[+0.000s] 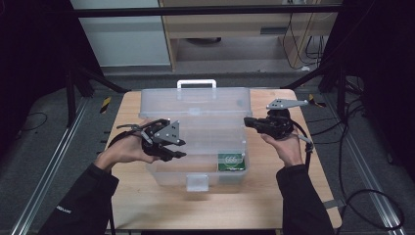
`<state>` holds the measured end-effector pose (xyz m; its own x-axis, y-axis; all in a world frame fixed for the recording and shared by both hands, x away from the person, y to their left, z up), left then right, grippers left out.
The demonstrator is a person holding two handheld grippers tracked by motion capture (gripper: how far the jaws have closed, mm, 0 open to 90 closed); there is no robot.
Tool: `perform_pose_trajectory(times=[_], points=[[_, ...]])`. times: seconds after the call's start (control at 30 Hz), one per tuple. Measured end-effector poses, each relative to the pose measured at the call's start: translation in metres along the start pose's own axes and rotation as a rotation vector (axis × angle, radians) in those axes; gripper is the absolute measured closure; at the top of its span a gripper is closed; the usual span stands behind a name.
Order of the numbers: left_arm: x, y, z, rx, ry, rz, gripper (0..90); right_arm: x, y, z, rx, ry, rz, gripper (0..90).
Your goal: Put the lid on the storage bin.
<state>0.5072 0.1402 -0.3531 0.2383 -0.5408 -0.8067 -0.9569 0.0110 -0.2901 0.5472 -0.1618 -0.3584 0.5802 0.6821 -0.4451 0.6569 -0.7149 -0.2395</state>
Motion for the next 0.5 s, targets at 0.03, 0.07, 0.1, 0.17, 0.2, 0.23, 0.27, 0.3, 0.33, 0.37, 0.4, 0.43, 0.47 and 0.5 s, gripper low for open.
perform_pose_trajectory(times=[0.03,0.07,0.1,0.17,0.2,0.23,0.27,0.3,0.33,0.37,0.4,0.43,0.47,0.5], points=[[0.001,0.001,-0.001,-0.005,0.008,-0.001,57.8,0.0,0.0,0.0,0.0,0.0,-0.002,89.1],[0.002,0.001,-0.001,-0.012,0.025,-0.005,56.3,0.0,0.0,0.001,-0.001,0.001,-0.001,89.1],[0.003,0.003,-0.003,-0.036,0.056,-0.005,55.9,0.0,0.0,0.001,0.001,0.002,-0.004,89.2],[0.003,0.003,-0.005,-0.054,0.09,-0.002,54.5,0.0,0.0,0.002,0.0,0.002,-0.005,89.2],[0.003,0.004,-0.006,-0.065,0.102,0.0,53.6,0.0,0.0,0.002,0.0,0.001,-0.004,89.1],[0.004,0.004,-0.008,-0.081,0.117,0.001,52.3,0.0,0.0,0.002,-0.001,0.0,-0.004,89.1],[0.004,0.005,-0.008,-0.087,0.126,0.0,51.2,0.0,0.0,0.003,0.0,-0.003,-0.005,89.0],[0.005,0.005,-0.009,-0.094,0.135,-0.005,51.2,0.0,0.0,0.003,-0.001,-0.005,-0.004,88.9],[0.006,0.006,-0.01,-0.105,0.147,-0.008,50.5,0.0,0.0,0.003,0.0,-0.006,-0.006,88.9],[0.006,0.006,-0.011,-0.114,0.159,-0.011,50.1,0.0,0.0,0.003,-0.003,-0.007,-0.005,88.9],[0.007,0.006,-0.011,-0.12,0.171,-0.009,49.6,0.0,-0.001,0.004,-0.002,-0.007,-0.004,89.0],[0.007,0.007,-0.012,-0.141,0.197,-0.007,49.1,-0.001,-0.001,0.004,0.0,-0.009,-0.004,89.0],[0.008,0.008,-0.012,-0.152,0.209,-0.008,47.9,-0.001,-0.001,0.004,-0.001,-0.008,-0.004,89.0],[0.009,0.009,-0.013,-0.162,0.225,-0.011,47.2,-0.001,-0.001,0.004,-0.002,-0.006,-0.004,89.1]])
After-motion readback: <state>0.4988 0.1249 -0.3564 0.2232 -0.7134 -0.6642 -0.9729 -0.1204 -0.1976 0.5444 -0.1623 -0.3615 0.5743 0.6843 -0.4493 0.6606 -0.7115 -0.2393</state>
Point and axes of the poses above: each handheld gripper's, and its own axes: x roughly forward along the jaws, z roughly out of its underside, y roughly to its right, the point moved 4 cm from there along x, roughly forward along the jaws, and after that the axes turned 6 degrees about x, right-handed, at the moved point
